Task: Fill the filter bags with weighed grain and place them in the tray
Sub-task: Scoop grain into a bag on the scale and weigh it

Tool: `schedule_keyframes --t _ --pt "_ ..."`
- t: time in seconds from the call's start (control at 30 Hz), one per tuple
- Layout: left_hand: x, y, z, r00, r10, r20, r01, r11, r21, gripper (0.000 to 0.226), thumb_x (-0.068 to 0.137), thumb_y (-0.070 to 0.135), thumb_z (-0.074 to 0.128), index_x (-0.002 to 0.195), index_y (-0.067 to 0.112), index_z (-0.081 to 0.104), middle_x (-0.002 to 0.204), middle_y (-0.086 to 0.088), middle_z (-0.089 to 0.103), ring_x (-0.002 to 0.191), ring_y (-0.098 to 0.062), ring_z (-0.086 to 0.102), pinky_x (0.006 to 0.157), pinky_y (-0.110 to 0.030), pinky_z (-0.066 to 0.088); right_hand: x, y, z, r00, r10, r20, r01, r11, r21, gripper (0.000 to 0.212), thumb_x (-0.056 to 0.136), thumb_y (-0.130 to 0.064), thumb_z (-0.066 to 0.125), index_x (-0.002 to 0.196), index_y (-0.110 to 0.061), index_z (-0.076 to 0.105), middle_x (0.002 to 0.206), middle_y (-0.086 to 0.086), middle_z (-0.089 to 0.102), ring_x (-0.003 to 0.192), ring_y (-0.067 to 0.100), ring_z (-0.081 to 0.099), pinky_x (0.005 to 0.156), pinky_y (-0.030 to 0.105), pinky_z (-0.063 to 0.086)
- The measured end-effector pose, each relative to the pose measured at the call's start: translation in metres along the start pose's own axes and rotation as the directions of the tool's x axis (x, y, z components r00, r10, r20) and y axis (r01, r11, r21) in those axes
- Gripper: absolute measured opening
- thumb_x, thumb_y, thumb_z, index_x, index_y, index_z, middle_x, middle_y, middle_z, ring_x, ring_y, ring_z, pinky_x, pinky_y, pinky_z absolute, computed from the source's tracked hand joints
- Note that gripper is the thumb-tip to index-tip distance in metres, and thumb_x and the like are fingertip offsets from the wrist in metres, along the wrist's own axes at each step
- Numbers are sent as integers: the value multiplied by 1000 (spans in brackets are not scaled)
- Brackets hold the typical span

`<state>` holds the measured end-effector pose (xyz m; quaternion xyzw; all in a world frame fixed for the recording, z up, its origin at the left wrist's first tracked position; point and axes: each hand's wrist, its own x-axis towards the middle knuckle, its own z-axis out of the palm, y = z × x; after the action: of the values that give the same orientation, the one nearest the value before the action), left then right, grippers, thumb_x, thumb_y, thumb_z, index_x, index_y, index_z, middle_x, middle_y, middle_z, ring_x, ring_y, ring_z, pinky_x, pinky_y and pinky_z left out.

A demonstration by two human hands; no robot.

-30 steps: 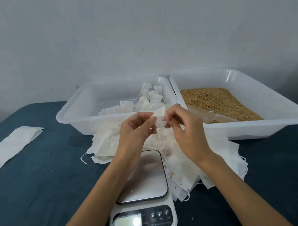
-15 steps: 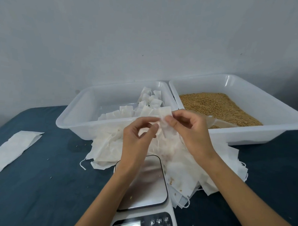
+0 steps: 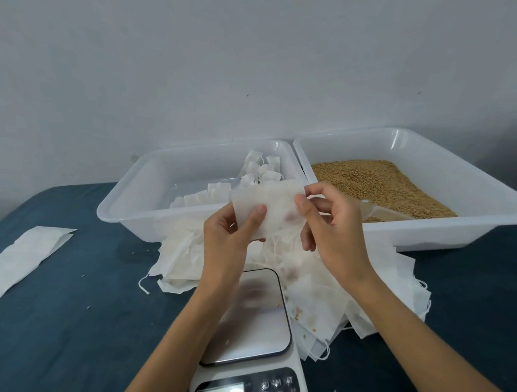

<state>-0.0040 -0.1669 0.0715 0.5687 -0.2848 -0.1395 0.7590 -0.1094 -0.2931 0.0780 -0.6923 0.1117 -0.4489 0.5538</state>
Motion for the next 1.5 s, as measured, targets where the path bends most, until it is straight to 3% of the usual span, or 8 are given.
schedule_keyframes --t 0.27,0.4,0.53,0.93,1.03,1.13,1.3,1.5 --pt "0 1 -2 1000 1 -29 -3 999 -45 19 101 17 67 92 2 74 81 -8 69 72 -17 60 66 -27 53 2 -9 -3 991 -23 135 22 1000 9 31 97 -28 70 67 -34 62 66 -4 64 43 31 62 42 29 41" --pt "3 1 -4 994 -2 -114 -2 1000 -30 18 100 20 69 85 16 77 83 -4 71 82 -19 65 78 -39 58 3 -7 -6 995 35 94 -38 999 22 28 96 -33 69 72 -20 63 63 27 64 40 31 63 39 30 40" --pt "3 4 -3 992 -13 -122 11 1000 -19 20 100 19 69 84 23 79 82 -2 72 81 -19 66 76 -41 54 1 -11 -5 989 -19 147 21 1000 -17 40 97 -29 69 63 -15 52 62 2 55 45 30 65 41 34 41" --pt "-1 8 -2 984 101 -149 -87 992 96 11 102 20 66 105 27 74 78 -6 64 73 -15 56 70 -32 47 -3 -19 -5 997 -71 42 74 994 -82 24 99 -32 65 75 -31 64 45 7 51 40 23 65 35 31 37" --pt "-5 14 -2 956 294 16 -281 894 350 30 93 37 75 121 30 67 113 8 68 109 -5 64 93 -22 48 -1 -19 -8 992 -115 60 124 976 -182 25 99 -29 66 76 -21 65 44 3 56 33 18 59 38 23 36" --pt "-11 14 0 928 182 325 -329 811 483 71 83 31 84 145 35 51 142 18 57 136 -4 50 107 -10 36 -2 -21 -10 985 -81 152 112 972 -207 26 98 -34 67 77 -17 68 46 8 59 30 19 54 41 16 34" --pt "-20 13 12 905 183 384 -367 791 490 55 82 -8 68 129 20 64 110 14 72 102 0 64 88 -9 44 -6 -37 -17 957 -108 270 182 946 -268 40 100 -49 58 75 -21 70 45 6 53 33 18 56 46 12 37" --pt "-28 17 15 906 156 394 -319 864 391 34 84 11 75 113 27 65 102 11 73 97 -11 68 81 -24 53 -10 -59 -22 902 -77 425 230 919 -321 39 100 -47 57 84 -15 74 48 0 60 36 13 58 46 13 39"
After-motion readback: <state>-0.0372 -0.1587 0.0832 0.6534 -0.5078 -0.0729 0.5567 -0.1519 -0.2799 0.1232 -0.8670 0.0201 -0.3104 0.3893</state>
